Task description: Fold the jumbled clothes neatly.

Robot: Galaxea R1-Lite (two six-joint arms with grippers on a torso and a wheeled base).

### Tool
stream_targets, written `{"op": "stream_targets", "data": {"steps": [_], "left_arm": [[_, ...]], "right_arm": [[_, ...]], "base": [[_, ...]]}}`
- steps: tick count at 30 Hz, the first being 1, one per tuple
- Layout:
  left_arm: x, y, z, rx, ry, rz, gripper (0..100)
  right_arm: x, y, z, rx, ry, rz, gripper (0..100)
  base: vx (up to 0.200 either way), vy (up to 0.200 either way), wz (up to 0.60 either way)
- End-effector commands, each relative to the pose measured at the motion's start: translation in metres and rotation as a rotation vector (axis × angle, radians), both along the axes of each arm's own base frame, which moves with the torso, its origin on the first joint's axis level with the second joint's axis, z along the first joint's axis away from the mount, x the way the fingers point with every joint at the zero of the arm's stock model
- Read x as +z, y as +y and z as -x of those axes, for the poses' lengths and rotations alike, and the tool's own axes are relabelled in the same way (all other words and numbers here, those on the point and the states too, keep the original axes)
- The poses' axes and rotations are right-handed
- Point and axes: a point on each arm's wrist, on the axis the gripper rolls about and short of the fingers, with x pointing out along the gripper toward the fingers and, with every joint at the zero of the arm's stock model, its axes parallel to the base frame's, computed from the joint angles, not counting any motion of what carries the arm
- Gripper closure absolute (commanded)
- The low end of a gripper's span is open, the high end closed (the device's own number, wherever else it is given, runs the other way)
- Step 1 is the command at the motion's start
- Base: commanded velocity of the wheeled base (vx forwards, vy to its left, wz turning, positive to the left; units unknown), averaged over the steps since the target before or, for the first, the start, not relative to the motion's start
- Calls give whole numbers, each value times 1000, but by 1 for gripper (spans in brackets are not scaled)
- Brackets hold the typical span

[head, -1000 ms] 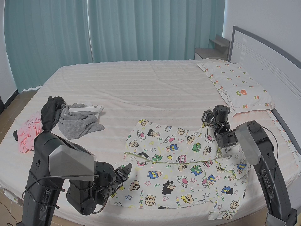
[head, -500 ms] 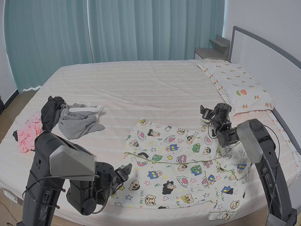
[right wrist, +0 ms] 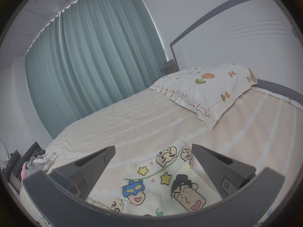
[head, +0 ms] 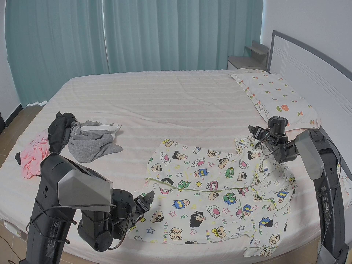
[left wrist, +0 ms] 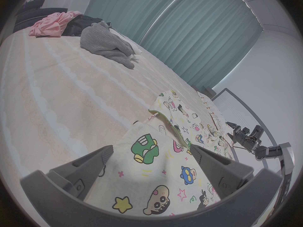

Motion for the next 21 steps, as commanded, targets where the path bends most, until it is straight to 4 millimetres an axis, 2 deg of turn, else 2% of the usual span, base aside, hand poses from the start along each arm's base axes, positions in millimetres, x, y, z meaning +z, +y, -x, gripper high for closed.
{"op": "stream_targets", "data": {"steps": [1,9,14,15,21], "left_arm": [[1,0,-1,0,-14,8,0],[1,0,-1,0,-15,9,0],[1,0,-1,0,-13,7,0],[1,0,-1,-1,-12,8,0],[1,-1,-1,-1,-13,9,0]], "right_arm": [[-12,-12,-4,-21,25,-7,0],[-29,-11,-7,-26,70,-21,0],[-49,-4,-8,-14,127,-18,0],[-52,-2,-8,-12,133,-17,100],[-56,-7,-9,-31,148,-17,100]], "base": [[0,0,0],[0,0,0],[0,0,0],[0,0,0],[0,0,0]]}}
